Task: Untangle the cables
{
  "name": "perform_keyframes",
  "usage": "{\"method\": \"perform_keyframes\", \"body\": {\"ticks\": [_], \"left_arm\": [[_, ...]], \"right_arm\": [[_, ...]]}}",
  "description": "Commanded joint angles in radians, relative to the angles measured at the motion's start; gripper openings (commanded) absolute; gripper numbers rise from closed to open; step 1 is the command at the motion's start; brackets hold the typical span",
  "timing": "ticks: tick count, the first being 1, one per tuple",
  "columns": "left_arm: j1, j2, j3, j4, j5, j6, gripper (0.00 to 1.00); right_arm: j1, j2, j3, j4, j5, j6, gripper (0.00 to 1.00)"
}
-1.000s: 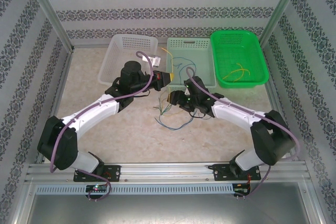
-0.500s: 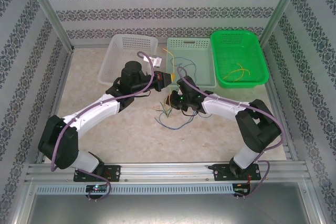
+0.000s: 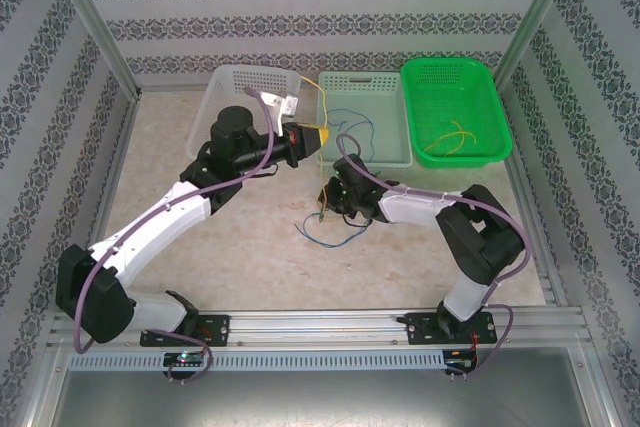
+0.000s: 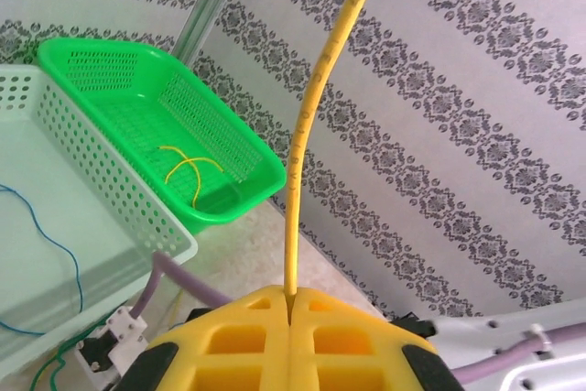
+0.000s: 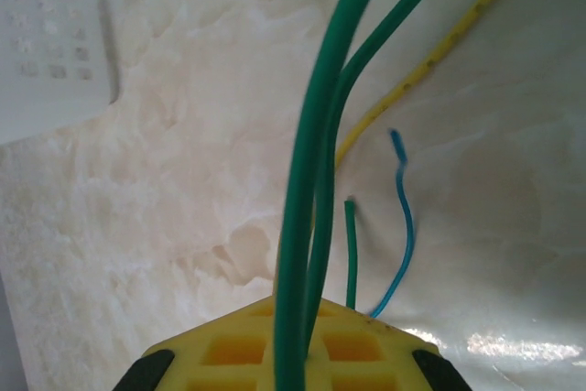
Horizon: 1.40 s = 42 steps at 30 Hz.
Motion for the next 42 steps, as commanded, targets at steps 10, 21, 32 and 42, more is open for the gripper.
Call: {"method": "perform_keyframes", "body": {"ticks": [10, 21, 32, 42], "left_arm": [[0.018, -0.221, 0.143, 0.001, -0.094, 0.089, 0.0], [0.018, -0.243, 0.166, -0.034, -0.117, 0.114, 0.0], [0.021, -0.211, 0.177, -0.095, -0.157, 0.139, 0.0], [0.039, -0.168, 0.193, -0.194, -0.229, 0.138, 0.0]], "right_arm": [[0.014, 0.063, -0.062, -0.054, 0.089, 0.02, 0.0], [0.016, 0.075, -0.061, -0.033, 0.092, 0.04, 0.06], [0.044, 0.024, 0.016, 0.015, 0.05, -0.112, 0.72], [0.041, -0.149, -0.046, -0.03, 0.112, -0.19, 0.8]]}}
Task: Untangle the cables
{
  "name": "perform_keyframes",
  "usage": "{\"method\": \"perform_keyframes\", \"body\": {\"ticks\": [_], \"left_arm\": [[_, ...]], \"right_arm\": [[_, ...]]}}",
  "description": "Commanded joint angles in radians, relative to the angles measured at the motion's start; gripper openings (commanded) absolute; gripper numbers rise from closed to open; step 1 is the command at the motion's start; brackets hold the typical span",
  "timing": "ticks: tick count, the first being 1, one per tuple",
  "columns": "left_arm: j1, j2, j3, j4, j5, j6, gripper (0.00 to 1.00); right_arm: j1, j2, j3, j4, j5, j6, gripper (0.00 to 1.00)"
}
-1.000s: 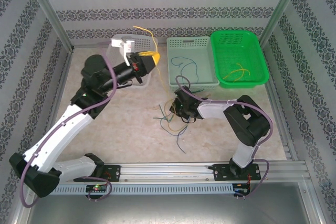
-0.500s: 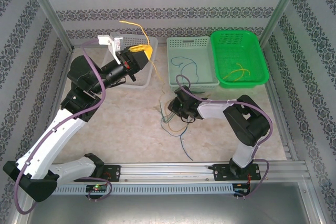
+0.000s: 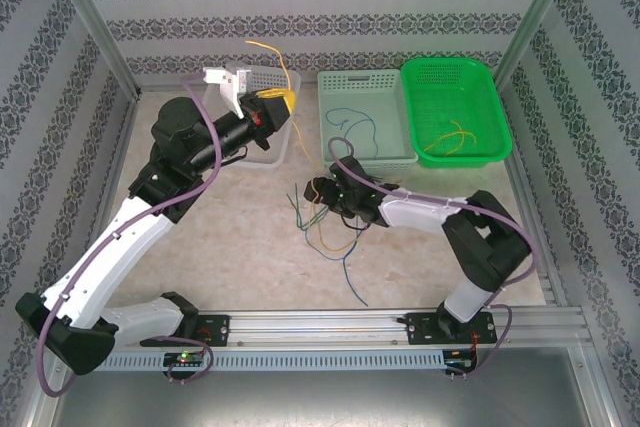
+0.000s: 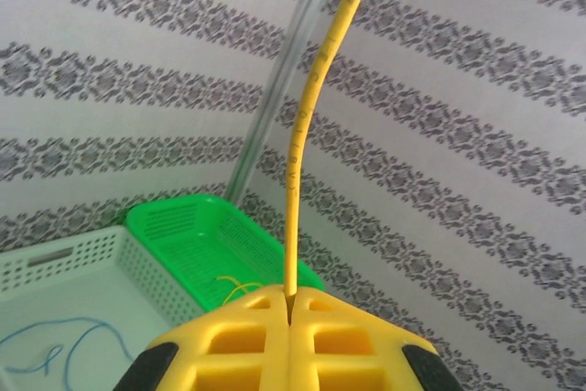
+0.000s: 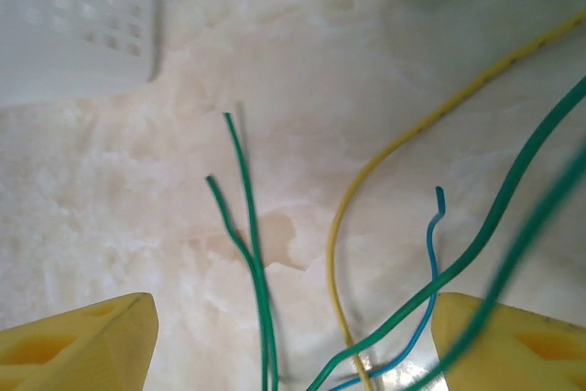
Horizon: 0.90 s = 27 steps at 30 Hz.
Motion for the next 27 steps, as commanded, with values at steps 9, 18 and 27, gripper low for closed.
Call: {"method": "perform_keyframes", "body": {"ticks": [9, 18, 27], "left_arm": [[0.052, 0.034, 0.049, -0.03, 0.021, -0.049, 0.0], [0.056, 0.066, 0.042, -0.006, 0.052, -0.104, 0.01], [0.056, 0.179, 0.073, 0.052, 0.186, -0.209, 0.01]], "right_arm": [[-0.009, -0.248, -0.088, -0.089, 0.125, -0.18, 0.81], [0.001, -0.498, -0.17, 0.012, 0.15, -0.439, 0.8], [0.048, -0.534, -0.09, 0.056, 0.066, -0.7, 0.85]]}}
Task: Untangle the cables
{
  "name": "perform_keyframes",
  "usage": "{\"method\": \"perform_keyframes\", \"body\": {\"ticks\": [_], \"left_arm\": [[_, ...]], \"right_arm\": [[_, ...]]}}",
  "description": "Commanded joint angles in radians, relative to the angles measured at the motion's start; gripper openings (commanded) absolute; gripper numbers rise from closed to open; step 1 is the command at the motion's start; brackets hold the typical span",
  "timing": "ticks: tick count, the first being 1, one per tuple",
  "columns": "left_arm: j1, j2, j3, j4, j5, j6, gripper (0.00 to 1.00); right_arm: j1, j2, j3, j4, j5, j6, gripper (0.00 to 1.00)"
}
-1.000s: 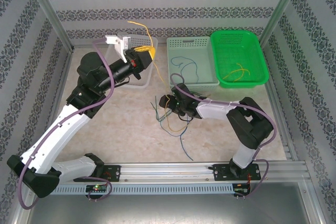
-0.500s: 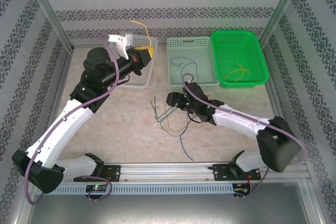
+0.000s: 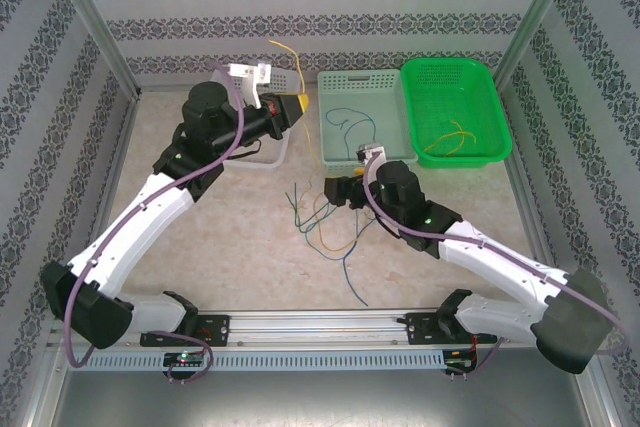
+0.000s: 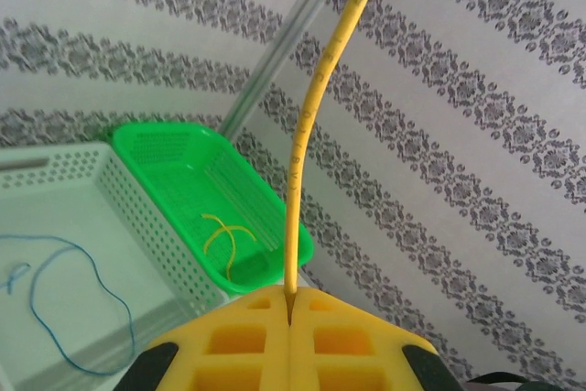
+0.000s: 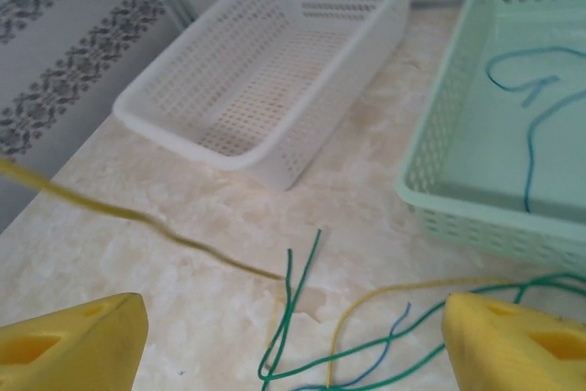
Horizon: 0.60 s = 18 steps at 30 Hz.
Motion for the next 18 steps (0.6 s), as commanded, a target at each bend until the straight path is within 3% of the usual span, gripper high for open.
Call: {"method": "perform_keyframes", "body": {"ticks": [1, 13, 15, 18], "left_arm": [[0.011, 0.017, 0.036, 0.07, 0.07, -0.059, 0.01], [0.012, 0.083, 0.056, 0.122, 0.161, -0.131, 0.02], [0.011, 0.094, 0.054, 0.128, 0.163, -0.14, 0.02], [0.011, 0.104, 0.055, 0.131, 0.17, -0.148, 0.08]], "right_arm": [[0.016, 0.008, 0.055, 0.058, -0.061, -0.131, 0.85], [0.031, 0.085, 0.131, 0.112, -0.082, -0.174, 0.83], [0.03, 0.102, 0.154, 0.108, -0.102, -0.175, 0.74], [0.028, 0.106, 0.17, 0.085, -0.093, -0.167, 0.4]]}}
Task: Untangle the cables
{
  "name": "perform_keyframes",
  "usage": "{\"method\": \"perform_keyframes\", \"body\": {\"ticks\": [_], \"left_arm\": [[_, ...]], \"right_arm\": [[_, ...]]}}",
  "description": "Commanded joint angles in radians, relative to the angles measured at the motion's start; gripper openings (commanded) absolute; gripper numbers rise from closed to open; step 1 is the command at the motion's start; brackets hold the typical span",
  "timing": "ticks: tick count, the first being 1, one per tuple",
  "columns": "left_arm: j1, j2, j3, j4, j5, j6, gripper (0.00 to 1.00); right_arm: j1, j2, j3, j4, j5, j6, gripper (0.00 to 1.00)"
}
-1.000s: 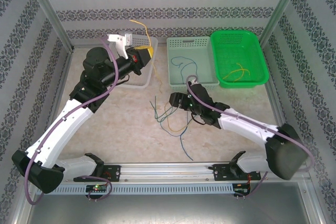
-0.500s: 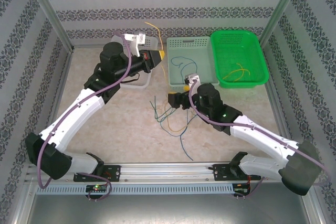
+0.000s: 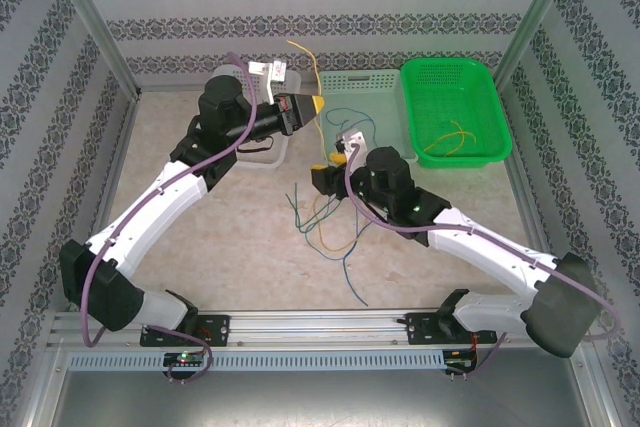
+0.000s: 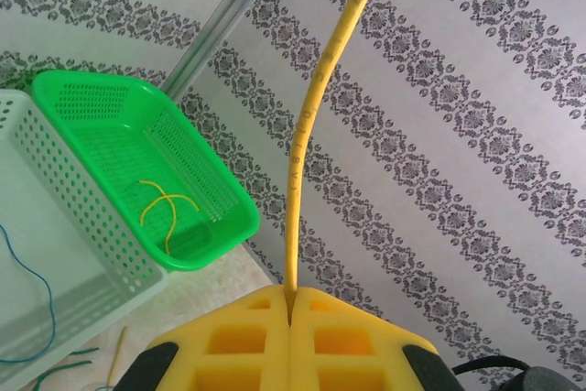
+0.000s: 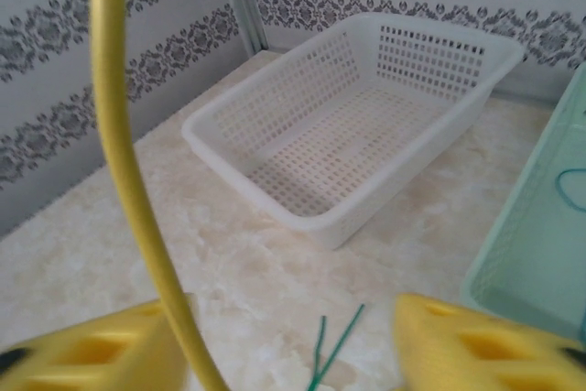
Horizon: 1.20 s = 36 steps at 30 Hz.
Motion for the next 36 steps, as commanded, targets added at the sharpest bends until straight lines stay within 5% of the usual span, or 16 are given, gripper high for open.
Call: {"method": "perform_keyframes", "body": {"ticks": [1, 3, 5, 11, 17, 22, 30, 36], "left_arm": [[0.011, 0.011, 0.029, 0.053, 0.033, -0.03, 0.1], [0.011, 0.012, 0.027, 0.034, 0.023, -0.017, 0.14], [0.011, 0.009, 0.029, -0.002, -0.003, 0.005, 0.32], [0.011, 0.005, 0.034, -0.112, -0.083, 0.075, 0.98], [0.011, 0.009, 0.027, -0.176, -0.124, 0.117, 1.0], [0.012, 0.013, 0.032, -0.221, -0.146, 0.137, 1.0], [0.011, 0.021, 0.02, -0.233, -0.164, 0.139, 1.0], [0.011, 0.018, 0.004, -0.24, -0.188, 0.148, 1.0]], "right_arm": [[0.002, -0.01, 0.038, 0.01, -0.01, -0.003, 0.28], [-0.009, -0.032, 0.031, -0.01, 0.009, 0.003, 0.11], [-0.027, -0.063, 0.036, -0.061, 0.029, 0.0, 0.0], [-0.151, -0.137, 0.139, -0.345, 0.098, -0.033, 0.0], [-0.38, -0.11, 0.325, -0.624, 0.141, -0.082, 0.0], [-0.54, -0.063, 0.499, -0.674, 0.063, -0.093, 0.0], [-0.645, 0.109, 0.794, -0.735, 0.082, -0.203, 0.0], [-0.677, 0.311, 0.973, -0.781, 0.304, -0.381, 0.0]]}}
